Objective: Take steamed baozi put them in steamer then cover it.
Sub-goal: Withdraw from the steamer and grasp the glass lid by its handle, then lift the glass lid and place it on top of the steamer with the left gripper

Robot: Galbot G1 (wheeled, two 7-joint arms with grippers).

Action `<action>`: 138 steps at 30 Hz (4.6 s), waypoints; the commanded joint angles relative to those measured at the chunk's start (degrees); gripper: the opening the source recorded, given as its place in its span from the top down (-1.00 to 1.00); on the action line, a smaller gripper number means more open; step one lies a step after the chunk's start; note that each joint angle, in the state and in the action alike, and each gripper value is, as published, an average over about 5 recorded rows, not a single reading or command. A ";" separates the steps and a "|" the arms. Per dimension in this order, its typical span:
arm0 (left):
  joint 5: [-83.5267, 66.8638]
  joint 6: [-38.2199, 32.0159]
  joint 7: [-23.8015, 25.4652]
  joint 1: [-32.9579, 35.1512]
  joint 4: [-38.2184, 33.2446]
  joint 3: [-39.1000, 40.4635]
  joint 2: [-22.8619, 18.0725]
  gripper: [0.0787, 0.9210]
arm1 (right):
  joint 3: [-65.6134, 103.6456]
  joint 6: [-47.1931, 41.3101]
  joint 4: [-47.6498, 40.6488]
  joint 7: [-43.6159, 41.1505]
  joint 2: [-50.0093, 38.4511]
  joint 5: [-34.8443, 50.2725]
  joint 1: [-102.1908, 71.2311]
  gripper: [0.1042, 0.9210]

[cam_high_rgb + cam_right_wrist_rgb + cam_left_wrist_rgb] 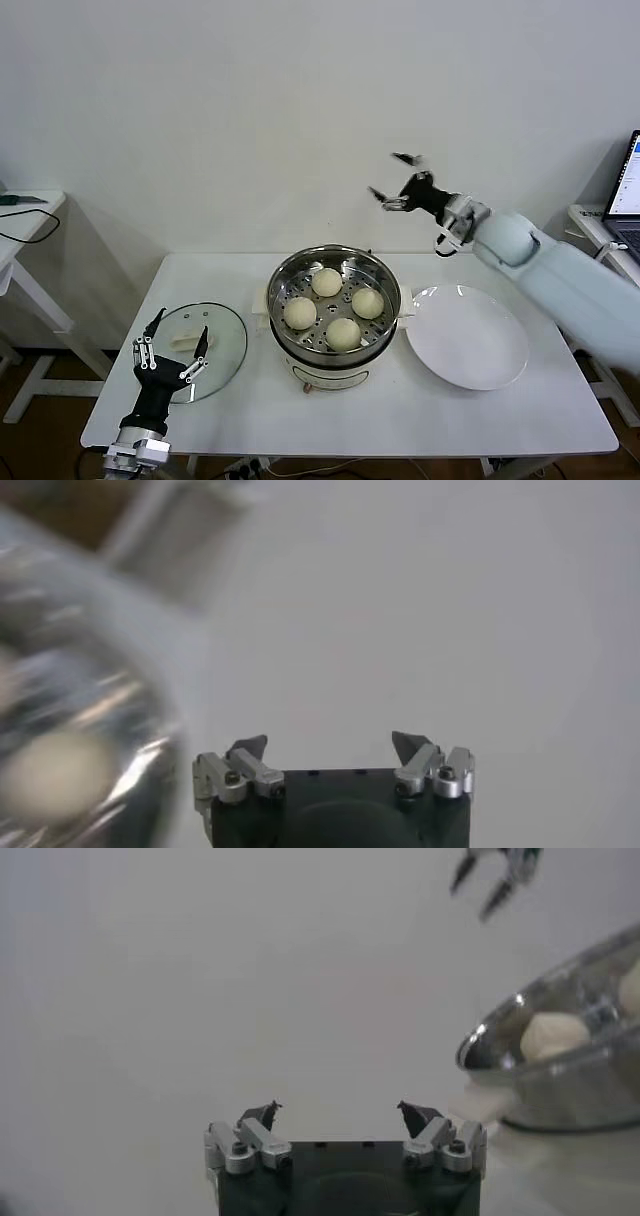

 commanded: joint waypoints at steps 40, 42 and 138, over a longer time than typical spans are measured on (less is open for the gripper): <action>46.41 0.55 -8.83 -21.60 37.48 2.83 -2.39 -0.77 | 54.75 8.22 8.34 12.08 21.43 -8.03 -62.61 -0.76; 46.49 0.62 -8.93 -22.25 37.90 2.84 -2.57 -0.77 | 54.77 8.35 7.86 11.87 21.64 -8.34 -62.69 -0.76; 58.37 35.20 24.33 -38.24 13.51 38.20 -18.33 0.73 | 56.73 11.17 6.64 9.31 27.02 -13.19 -65.21 -0.76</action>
